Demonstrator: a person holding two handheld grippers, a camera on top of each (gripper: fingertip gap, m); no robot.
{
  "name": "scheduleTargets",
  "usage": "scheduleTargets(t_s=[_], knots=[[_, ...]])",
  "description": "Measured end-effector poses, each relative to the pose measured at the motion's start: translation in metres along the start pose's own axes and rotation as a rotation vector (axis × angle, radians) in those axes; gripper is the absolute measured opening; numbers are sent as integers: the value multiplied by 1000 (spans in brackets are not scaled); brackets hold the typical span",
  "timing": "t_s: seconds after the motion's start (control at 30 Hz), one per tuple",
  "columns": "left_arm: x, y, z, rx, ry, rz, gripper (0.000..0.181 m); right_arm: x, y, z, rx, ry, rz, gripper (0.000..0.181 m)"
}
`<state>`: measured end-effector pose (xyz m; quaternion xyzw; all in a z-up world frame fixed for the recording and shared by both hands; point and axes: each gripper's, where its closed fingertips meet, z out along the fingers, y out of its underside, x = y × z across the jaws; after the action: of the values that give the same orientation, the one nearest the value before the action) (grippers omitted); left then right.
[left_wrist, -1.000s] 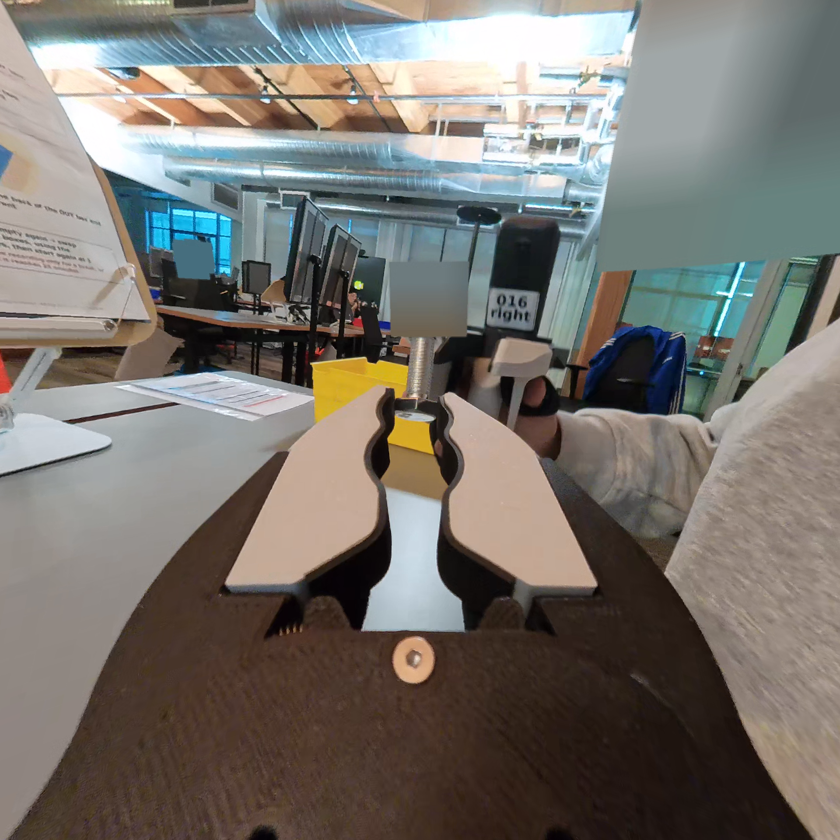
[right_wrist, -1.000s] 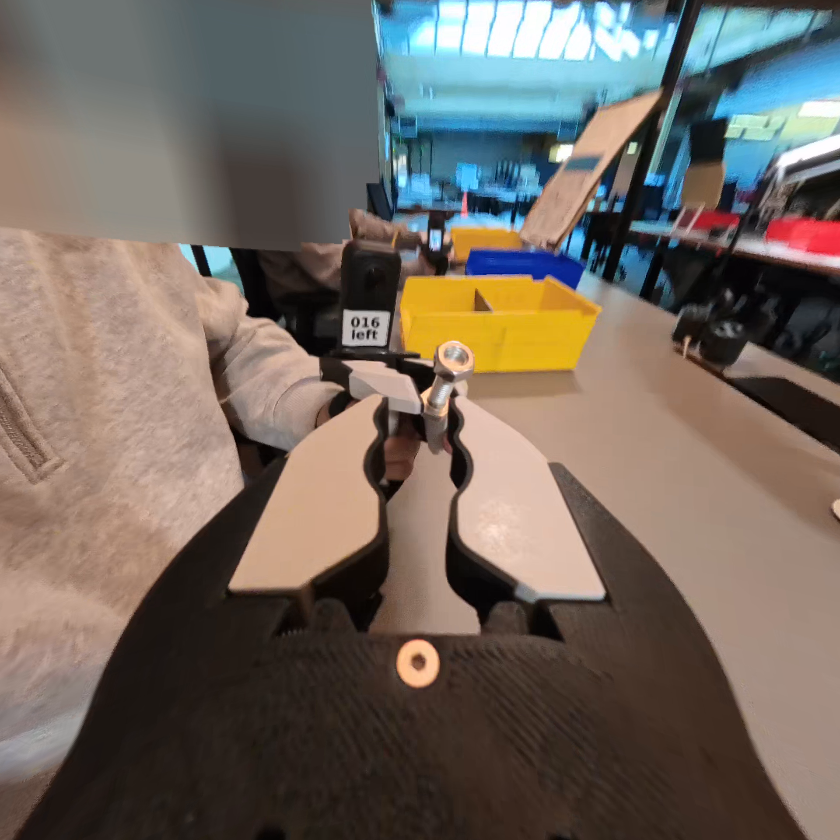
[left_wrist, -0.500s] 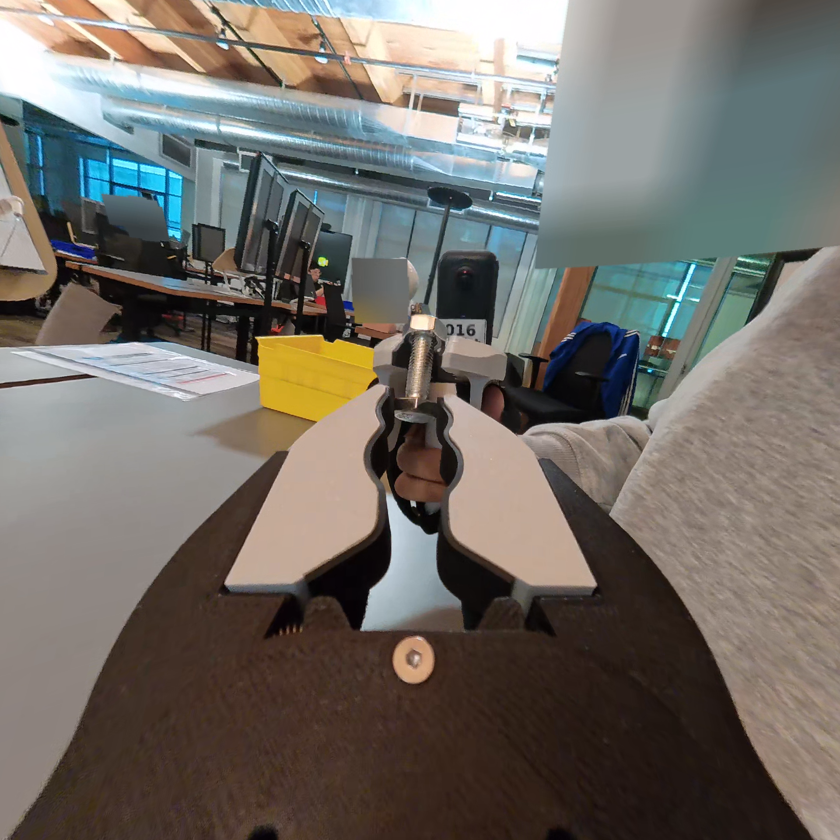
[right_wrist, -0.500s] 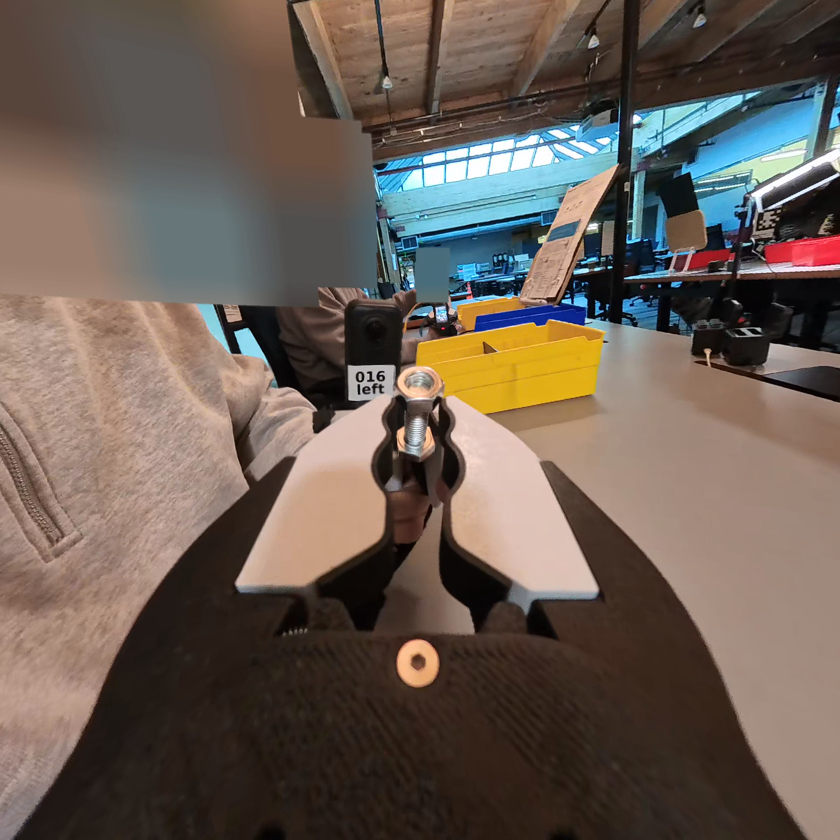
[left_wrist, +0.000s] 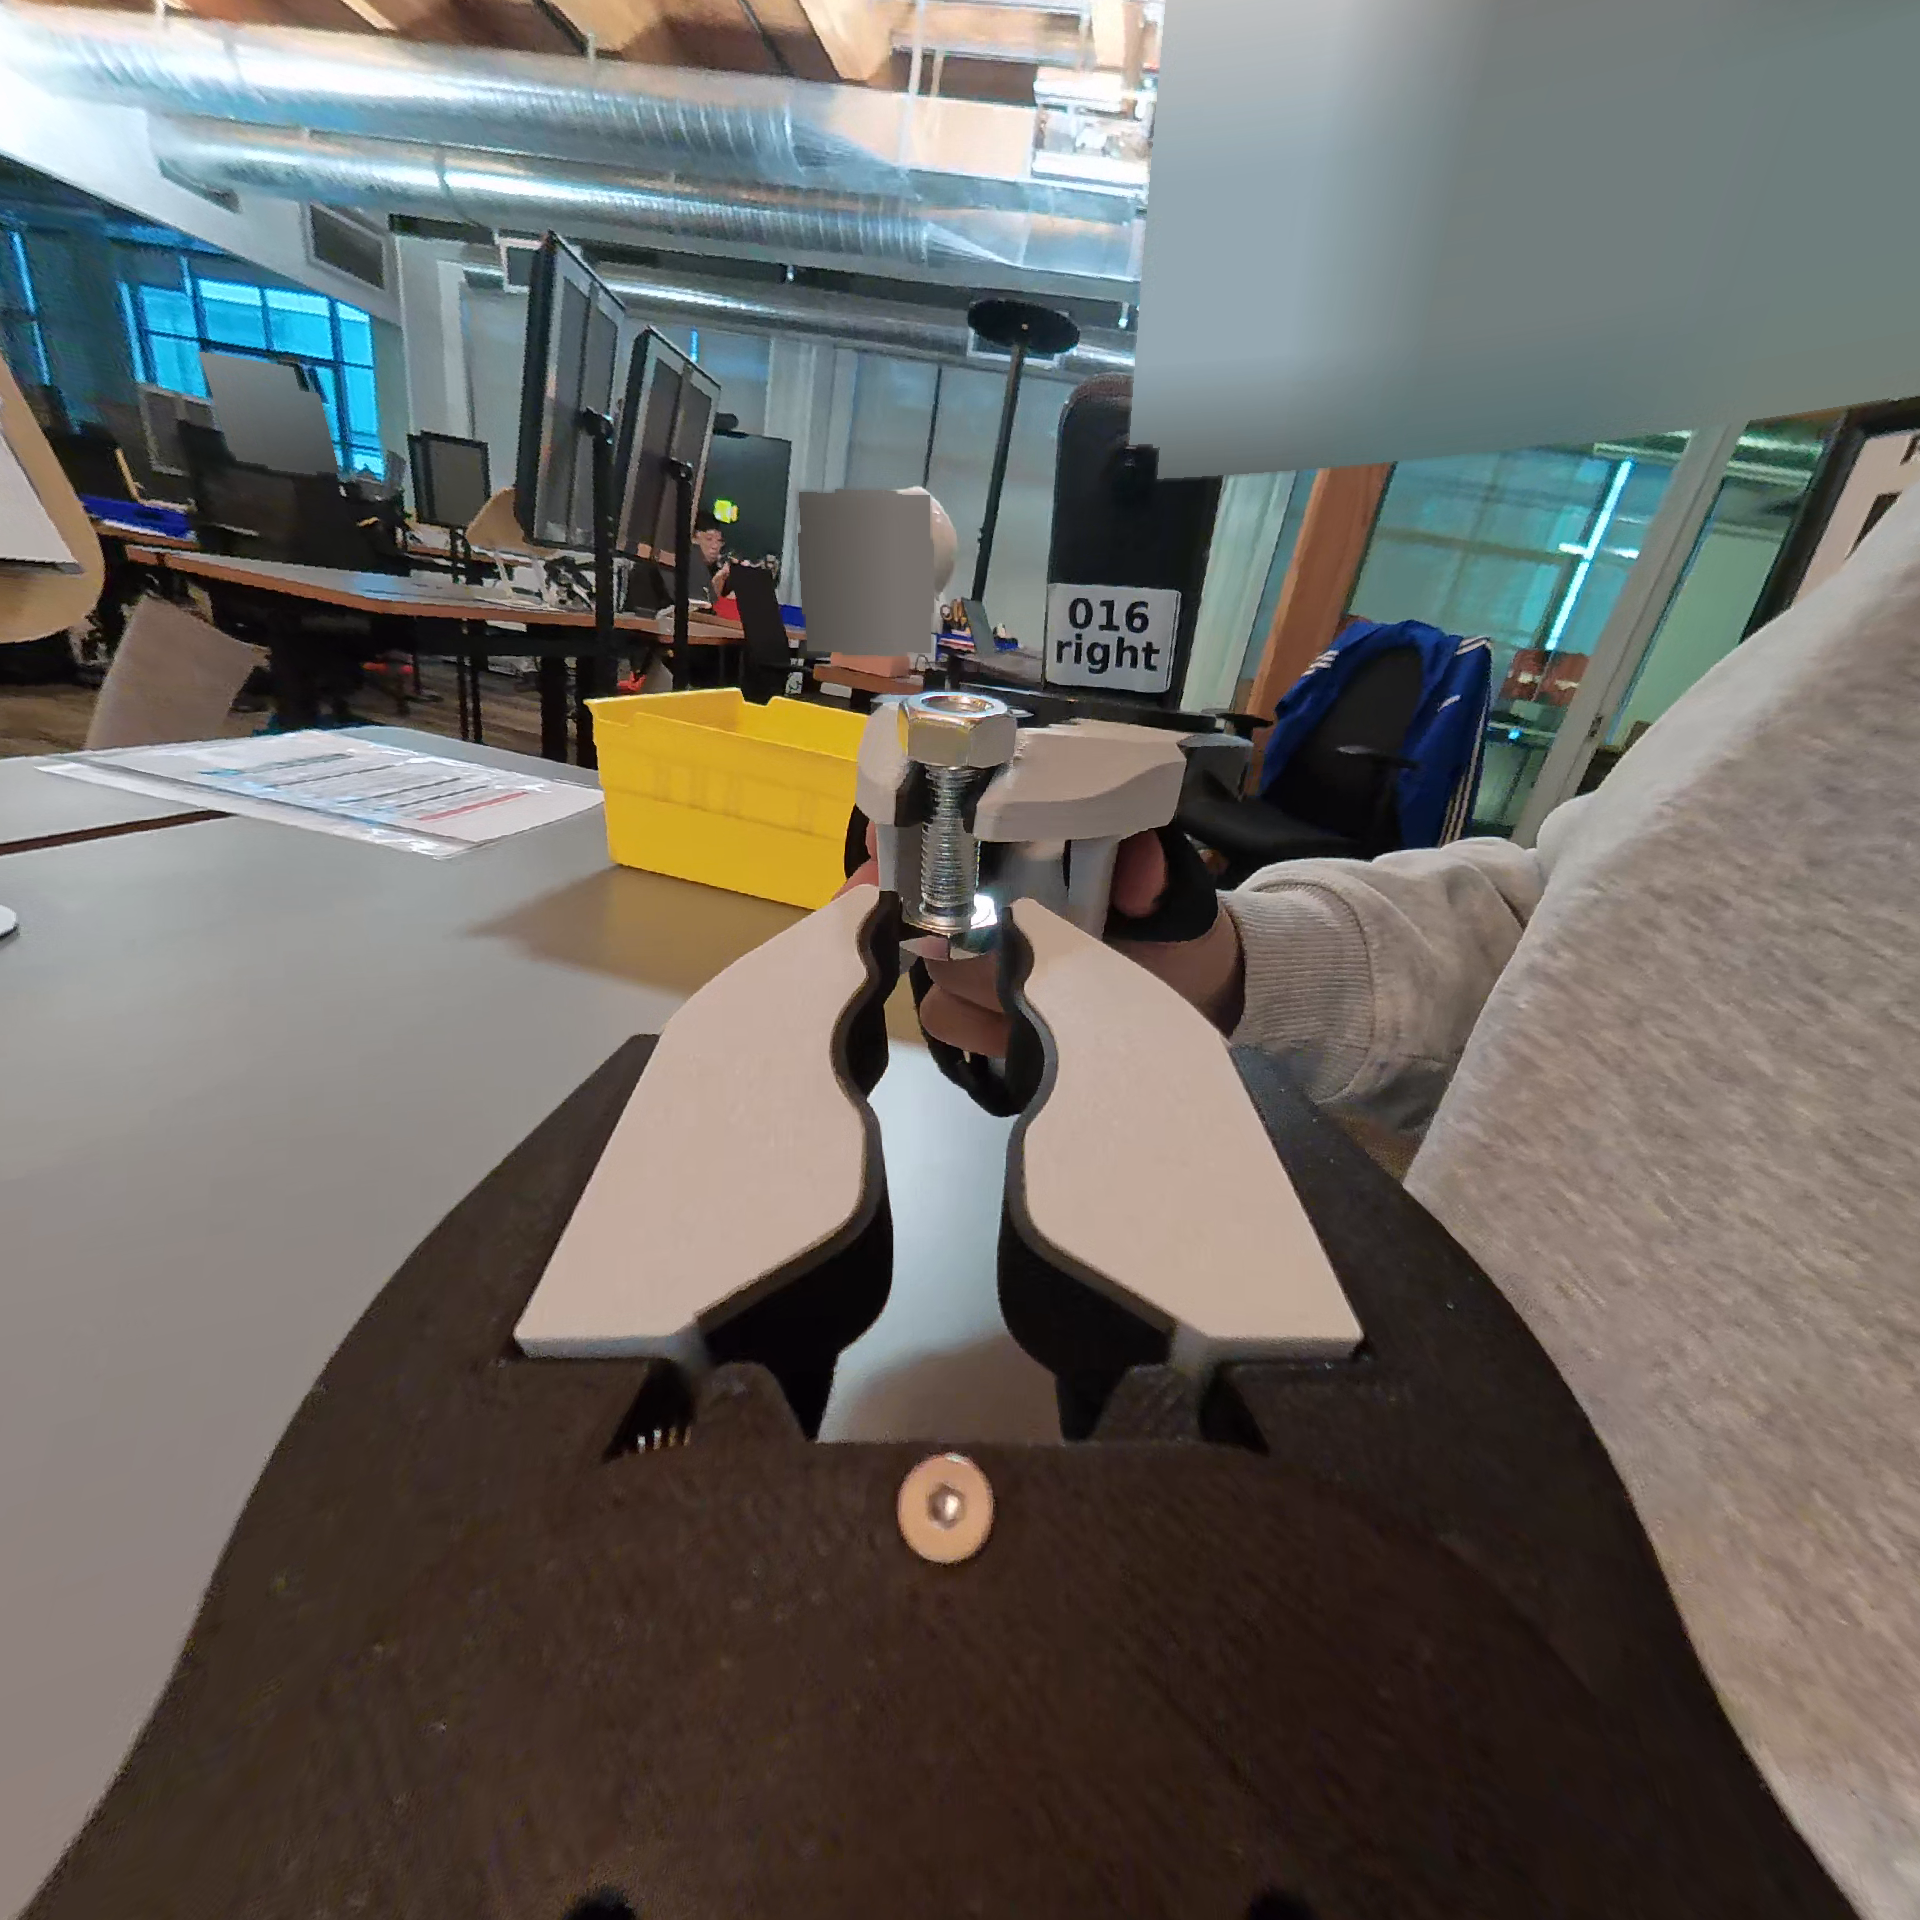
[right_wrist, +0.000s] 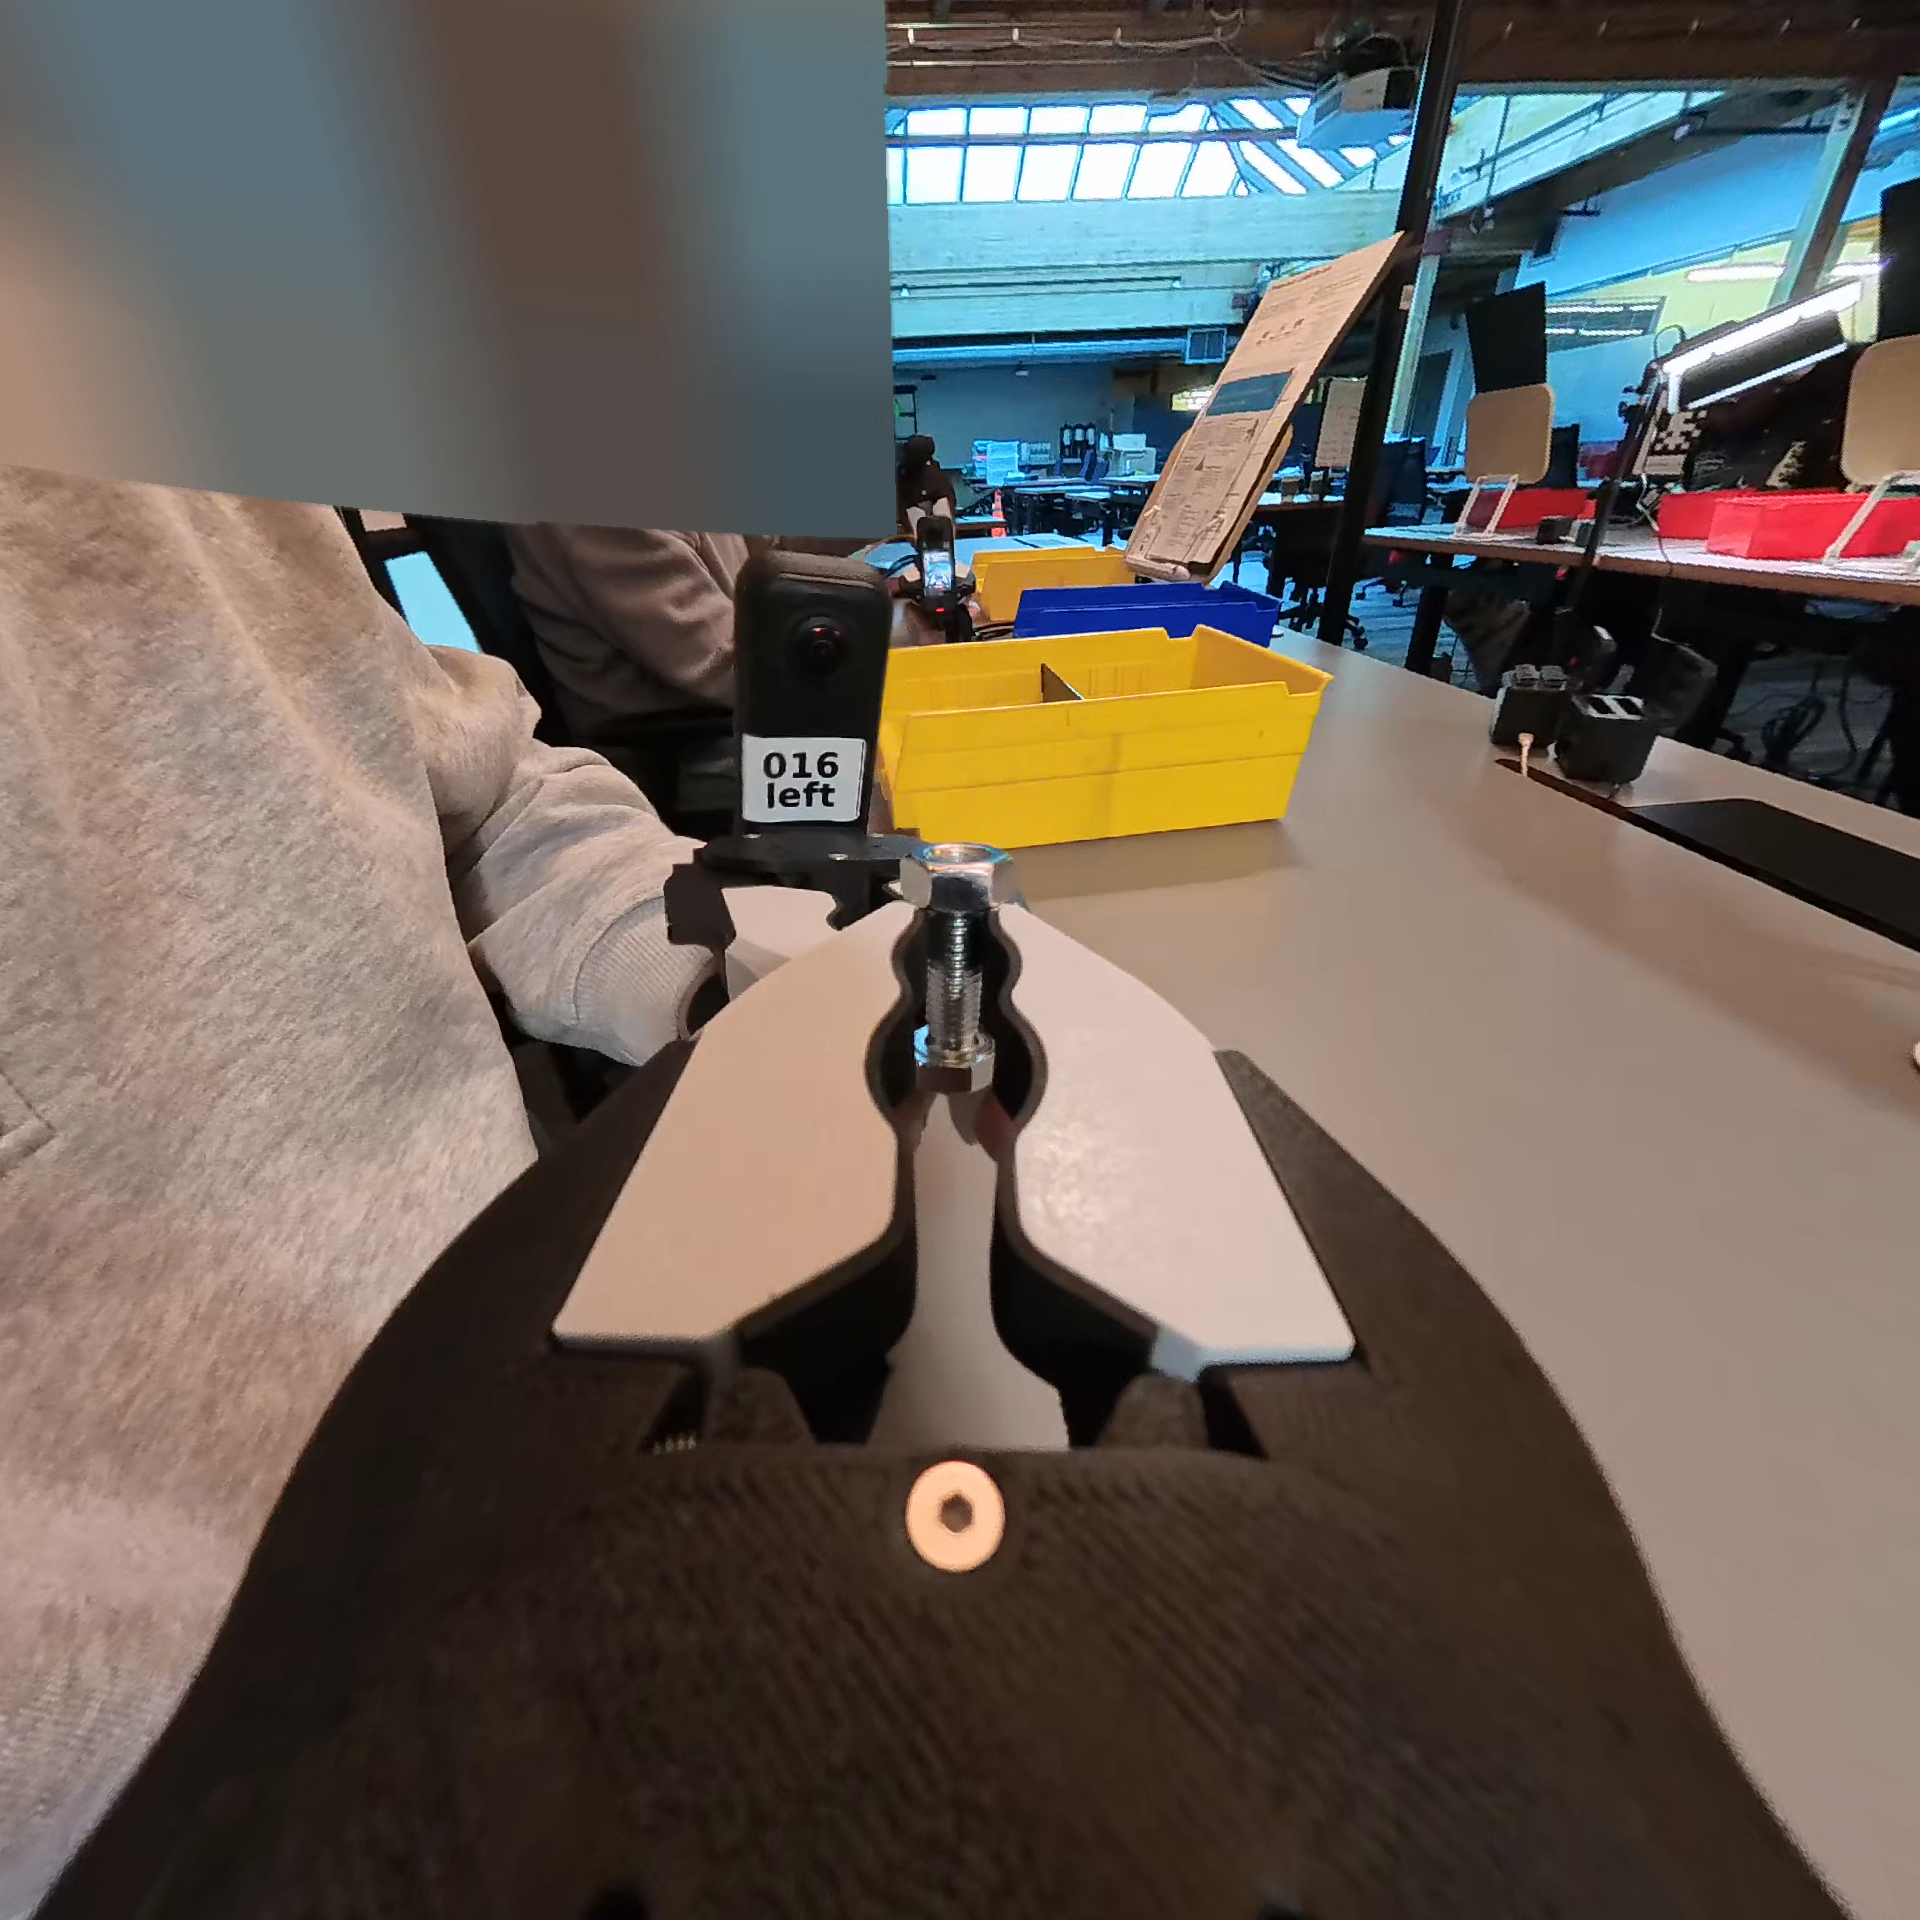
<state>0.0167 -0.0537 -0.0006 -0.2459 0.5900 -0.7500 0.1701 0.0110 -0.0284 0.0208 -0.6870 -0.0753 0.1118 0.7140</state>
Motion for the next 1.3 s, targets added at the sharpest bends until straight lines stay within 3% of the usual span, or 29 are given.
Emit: scheduleTargets(t_s=[0.3, 0.53, 0.87, 1.3], knots=[[0, 2, 1, -9, 1, 9, 18, 1, 1, -3, 20, -1, 17, 10], [1, 8, 2, -42, 0, 13, 30, 6, -6, -8, 97, -16, 102, 9], [-4, 11, 0, -58, -30, 36, 18, 4, 2, -2, 83, -29, 109, 10], [1, 9, 0, -48, 16, 20, 24, -3, 5, 0, 85, -80, 110, 10]])
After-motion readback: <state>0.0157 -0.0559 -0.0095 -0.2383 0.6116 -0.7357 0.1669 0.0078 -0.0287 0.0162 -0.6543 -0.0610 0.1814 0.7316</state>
